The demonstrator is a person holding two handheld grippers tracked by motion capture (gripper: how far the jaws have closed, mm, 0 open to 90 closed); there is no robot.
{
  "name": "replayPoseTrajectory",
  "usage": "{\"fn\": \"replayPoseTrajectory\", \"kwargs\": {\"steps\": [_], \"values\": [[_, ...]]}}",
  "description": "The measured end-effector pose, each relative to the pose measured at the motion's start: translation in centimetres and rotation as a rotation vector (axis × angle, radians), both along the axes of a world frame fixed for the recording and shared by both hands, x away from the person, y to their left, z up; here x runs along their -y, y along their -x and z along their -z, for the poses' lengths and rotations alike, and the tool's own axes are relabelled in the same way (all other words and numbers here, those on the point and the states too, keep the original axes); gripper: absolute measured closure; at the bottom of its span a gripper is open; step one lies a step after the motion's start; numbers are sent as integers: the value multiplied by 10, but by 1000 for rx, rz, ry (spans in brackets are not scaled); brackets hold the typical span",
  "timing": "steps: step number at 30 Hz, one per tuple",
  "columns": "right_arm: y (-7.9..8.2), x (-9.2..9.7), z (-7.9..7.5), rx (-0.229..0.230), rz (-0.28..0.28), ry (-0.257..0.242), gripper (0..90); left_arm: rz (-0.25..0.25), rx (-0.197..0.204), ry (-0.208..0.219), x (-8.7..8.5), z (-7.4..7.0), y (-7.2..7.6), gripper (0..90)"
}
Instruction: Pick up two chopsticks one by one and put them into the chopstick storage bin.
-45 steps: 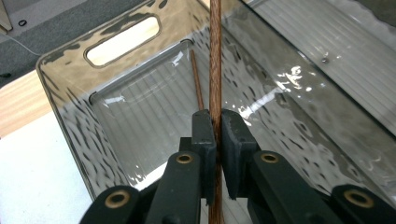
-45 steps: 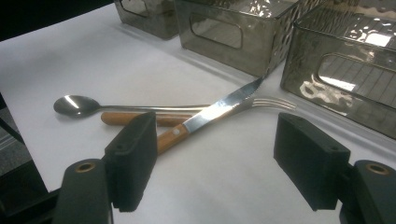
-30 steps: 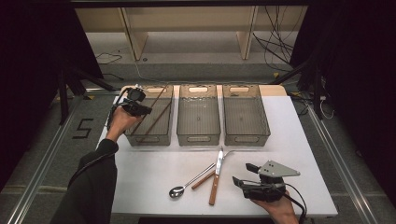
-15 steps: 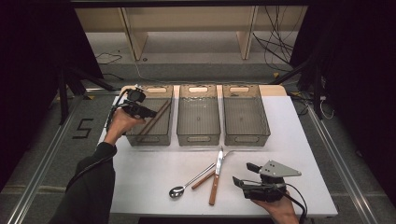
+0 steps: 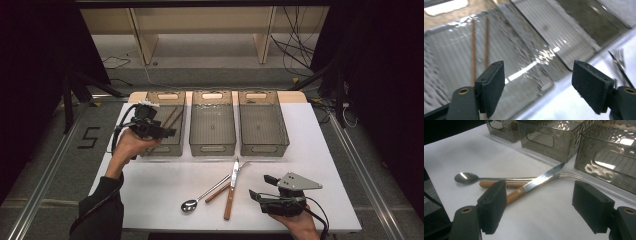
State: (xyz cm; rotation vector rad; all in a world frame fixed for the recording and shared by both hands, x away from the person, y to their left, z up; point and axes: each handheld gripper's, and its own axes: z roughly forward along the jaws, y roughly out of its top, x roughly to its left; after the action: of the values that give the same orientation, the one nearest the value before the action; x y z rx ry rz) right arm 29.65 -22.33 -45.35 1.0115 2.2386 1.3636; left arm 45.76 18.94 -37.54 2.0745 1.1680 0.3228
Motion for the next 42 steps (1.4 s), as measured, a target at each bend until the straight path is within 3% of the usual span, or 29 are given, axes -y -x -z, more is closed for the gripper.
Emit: {"fn": "replayPoseTrajectory", "kwargs": {"steps": [9, 11, 16, 23, 30, 35, 42], "values": [[0, -1, 0, 0, 0, -10, 284, 37, 31, 47, 15, 10, 35, 224], [0, -1, 0, 3, 1, -9, 284, 44, 16, 18, 20, 15, 36, 221], [0, -1, 1, 1, 4, -14, 285, 57, 6, 5, 27, 25, 42, 214], [-1, 2, 2, 3, 11, -20, 284, 86, 31, 22, 28, 29, 59, 199], [-4, 5, 4, -5, 19, -39, 272, 75, 50, 38, 28, 35, 73, 192], [-4, 7, 3, -5, 18, -75, 255, 88, 52, 50, 31, 42, 82, 191], [-4, 9, 2, -3, 25, -93, 250, 123, 25, 20, 39, 49, 86, 187]]}}
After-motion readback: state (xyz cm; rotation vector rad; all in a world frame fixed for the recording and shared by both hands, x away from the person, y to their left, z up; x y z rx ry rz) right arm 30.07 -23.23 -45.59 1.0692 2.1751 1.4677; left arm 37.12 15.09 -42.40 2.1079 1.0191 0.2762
